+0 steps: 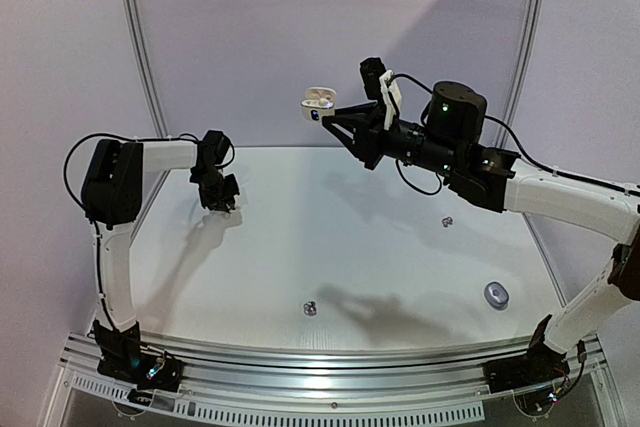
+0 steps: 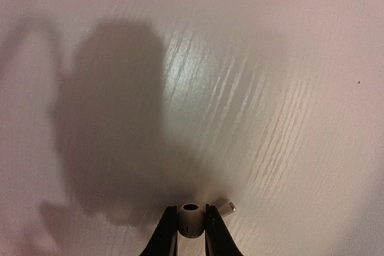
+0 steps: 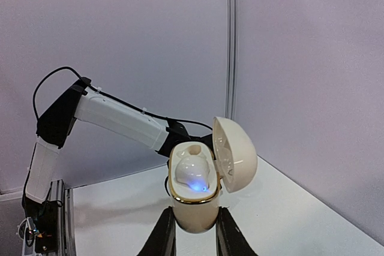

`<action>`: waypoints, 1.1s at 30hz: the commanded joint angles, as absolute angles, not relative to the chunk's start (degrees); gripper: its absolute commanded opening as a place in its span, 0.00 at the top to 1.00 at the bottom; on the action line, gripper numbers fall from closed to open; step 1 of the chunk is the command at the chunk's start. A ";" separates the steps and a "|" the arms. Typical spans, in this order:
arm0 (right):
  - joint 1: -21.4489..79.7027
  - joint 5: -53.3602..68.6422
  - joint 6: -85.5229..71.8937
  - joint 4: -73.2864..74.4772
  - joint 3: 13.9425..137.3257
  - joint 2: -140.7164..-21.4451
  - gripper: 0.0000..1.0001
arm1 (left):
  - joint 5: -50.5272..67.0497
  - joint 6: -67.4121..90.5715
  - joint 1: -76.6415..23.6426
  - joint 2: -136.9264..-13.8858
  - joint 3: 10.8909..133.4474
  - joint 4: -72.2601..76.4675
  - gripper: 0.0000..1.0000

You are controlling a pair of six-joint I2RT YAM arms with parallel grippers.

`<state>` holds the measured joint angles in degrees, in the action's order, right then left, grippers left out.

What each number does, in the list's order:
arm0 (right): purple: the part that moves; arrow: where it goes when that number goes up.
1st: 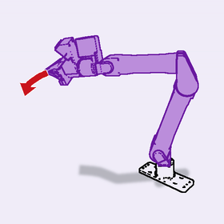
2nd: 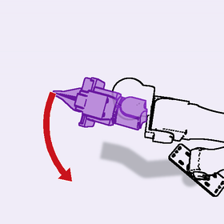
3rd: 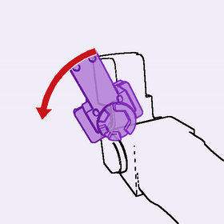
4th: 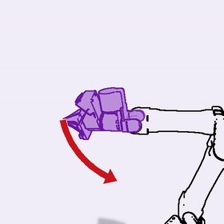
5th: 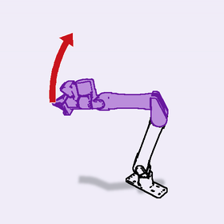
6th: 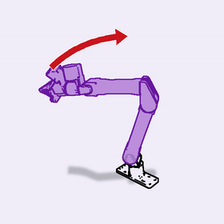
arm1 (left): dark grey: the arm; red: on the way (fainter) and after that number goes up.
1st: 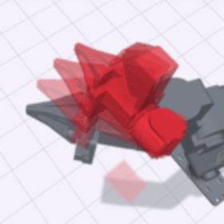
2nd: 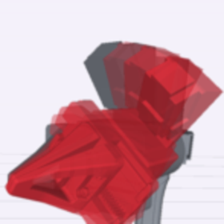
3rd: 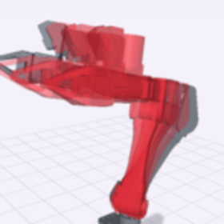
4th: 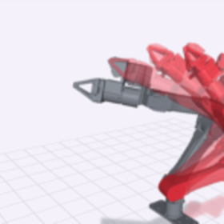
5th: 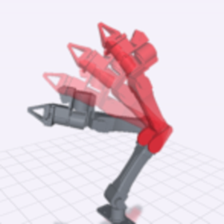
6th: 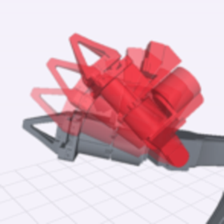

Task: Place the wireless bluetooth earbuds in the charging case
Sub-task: Pick up the left earbud from the center of the board, then reset both arms

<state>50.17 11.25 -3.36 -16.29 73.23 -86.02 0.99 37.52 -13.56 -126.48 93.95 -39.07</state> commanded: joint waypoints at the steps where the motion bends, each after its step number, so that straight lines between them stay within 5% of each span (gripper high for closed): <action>1: 49.79 11.29 -3.34 -15.46 74.03 -85.17 1.00 | 1.20 35.04 -14.21 -126.40 92.63 -39.20 1.00; 11: 49.79 11.82 -3.41 -13.54 73.30 -85.37 1.00 | 0.19 23.94 -15.80 -120.75 90.27 -34.92 1.00; 21: 49.77 12.82 -3.31 -11.58 73.49 -87.36 1.00 | -1.71 -4.44 -17.46 -106.10 83.33 -23.97 1.00; 27: 49.78 15.99 -4.98 -11.10 75.44 -90.60 1.00 | 7.47 -30.59 -19.76 -85.98 68.08 -5.13 1.00; 33: 50.04 18.49 -5.22 -8.53 78.84 -93.30 1.00 | 18.77 -41.12 -21.24 -73.00 64.68 -3.35 1.00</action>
<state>50.17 15.57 -4.32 -10.26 75.16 -91.55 8.97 -28.25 -20.16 -78.54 66.54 -8.60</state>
